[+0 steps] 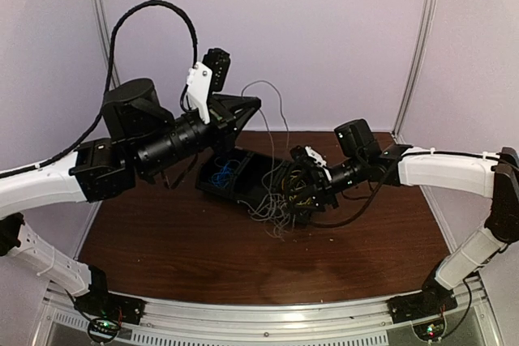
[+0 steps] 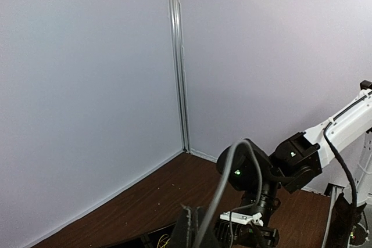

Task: Untangle the cables

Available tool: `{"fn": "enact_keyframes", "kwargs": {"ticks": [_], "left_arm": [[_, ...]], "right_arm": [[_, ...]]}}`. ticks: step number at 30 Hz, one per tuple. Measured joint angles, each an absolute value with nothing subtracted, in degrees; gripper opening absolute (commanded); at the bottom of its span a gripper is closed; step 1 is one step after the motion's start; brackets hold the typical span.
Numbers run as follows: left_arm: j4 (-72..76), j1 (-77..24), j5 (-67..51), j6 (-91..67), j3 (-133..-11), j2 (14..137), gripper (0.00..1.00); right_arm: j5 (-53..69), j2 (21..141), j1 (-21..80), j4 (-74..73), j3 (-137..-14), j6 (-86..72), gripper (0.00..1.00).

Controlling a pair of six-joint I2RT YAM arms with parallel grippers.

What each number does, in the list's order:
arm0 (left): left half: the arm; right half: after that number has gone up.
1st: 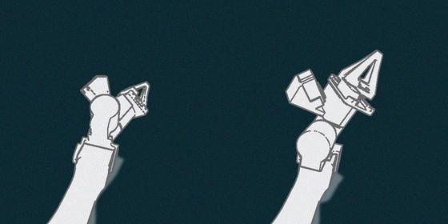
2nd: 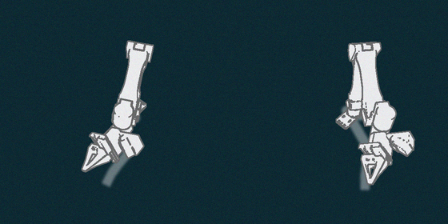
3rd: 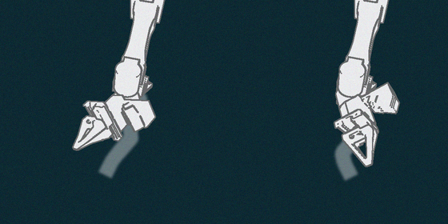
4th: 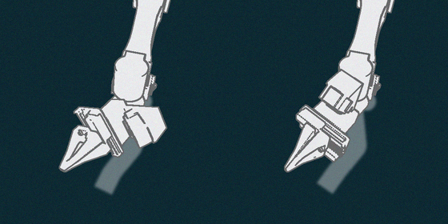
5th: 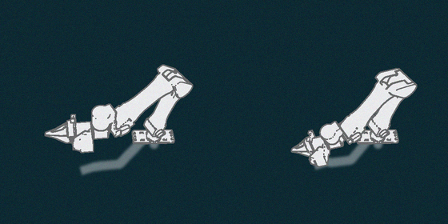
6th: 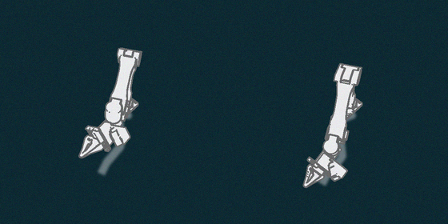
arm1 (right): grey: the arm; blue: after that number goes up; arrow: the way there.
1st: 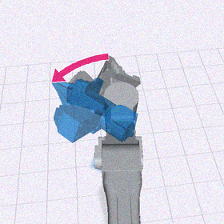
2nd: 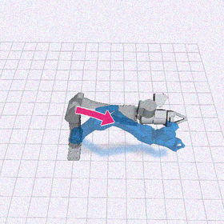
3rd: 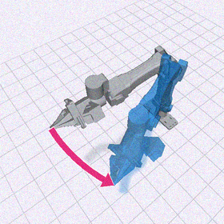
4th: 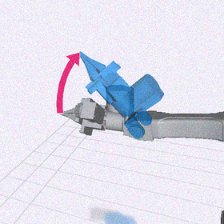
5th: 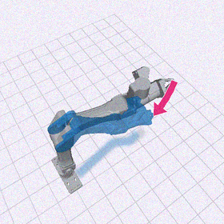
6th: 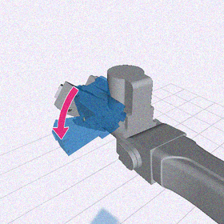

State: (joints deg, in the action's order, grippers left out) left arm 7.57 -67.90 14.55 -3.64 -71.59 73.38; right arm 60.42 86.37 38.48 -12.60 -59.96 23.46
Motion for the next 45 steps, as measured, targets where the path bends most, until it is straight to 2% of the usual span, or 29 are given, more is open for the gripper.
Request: {"fn": "enact_keyframes", "kwargs": {"ticks": [2, 3, 5, 6, 8, 12, 16, 20, 22, 23, 26, 29, 37, 42, 45], "left_arm": [[7.6, -67.9, 14.0, -4.2, -71.8, 73.0, 0.0], [7.5, -67.9, 14.0, -4.4, -71.8, 72.8, 0.0], [7.5, -67.9, 13.9, -4.7, -71.8, 71.9, 0.0], [7.4, -67.9, 13.9, -4.8, -71.8, 71.5, 0.0], [7.4, -67.9, 14.1, -4.9, -71.8, 70.3, 0.0], [7.5, -67.9, 14.7, -5.1, -71.8, 68.0, 0.0], [7.6, -67.9, 15.3, -5.1, -71.8, 67.2, 0.0], [7.6, -67.9, 15.4, -5.3, -71.8, 67.7, 0.0], [7.6, -67.9, 15.3, -5.4, -71.8, 68.2, 0.0], [7.6, -67.9, 15.3, -5.5, -71.9, 68.6, 0.0], [7.6, -67.9, 14.9, -5.7, -72.2, 69.6, 0.0], [7.6, -67.9, 14.5, -5.7, -72.8, 70.2, 0.0], [2.2, -67.9, 16.8, -3.9, -75.9, 69.7, 0.0], [-8.4, -68.0, 20.7, 0.4, -80.6, 69.7, 0.0], [-8.6, -68.0, 23.3, 3.3, -84.1, 69.2, 0.0]], "right_arm": [[60.9, 87.1, 38.7, -11.2, -59.7, 23.4, 0.13], [61.2, 87.9, 38.7, -10.5, -59.6, 23.0, 0.1], [61.6, 89.8, 38.8, -9.9, -59.3, 22.3, 0.11], [61.7, 90.8, 38.8, -9.8, -59.2, 22.4, 0.15], [61.8, 92.2, 38.8, -9.6, -58.8, 22.4, 0.35], [62.7, 92.4, 38.8, -8.7, -57.6, 20.2, 0.55], [63.8, 90.8, 39.6, -4.5, -57.5, 14.5, 0.64], [64.2, 88.9, 42.5, -1.3, -58.1, 9.5, 0.65], [63.7, 88.8, 44.0, -0.4, -58.6, 8.1, 0.62], [63.1, 88.8, 44.4, -0.1, -58.7, 7.5, 0.55], [61.4, 89.4, 45.6, 1.1, -58.8, 5.7, 0.22], [59.9, 90.7, 45.6, 2.0, -58.9, 5.2, 0.02], [58.3, 92.0, 45.0, 2.4, -57.3, 7.6, 0.0], [59.8, 93.6, 42.5, 2.3, -57.1, 10.7, 0.11], [59.5, 96.8, 40.7, -1.8, -57.2, 13.0, 0.17]]}}
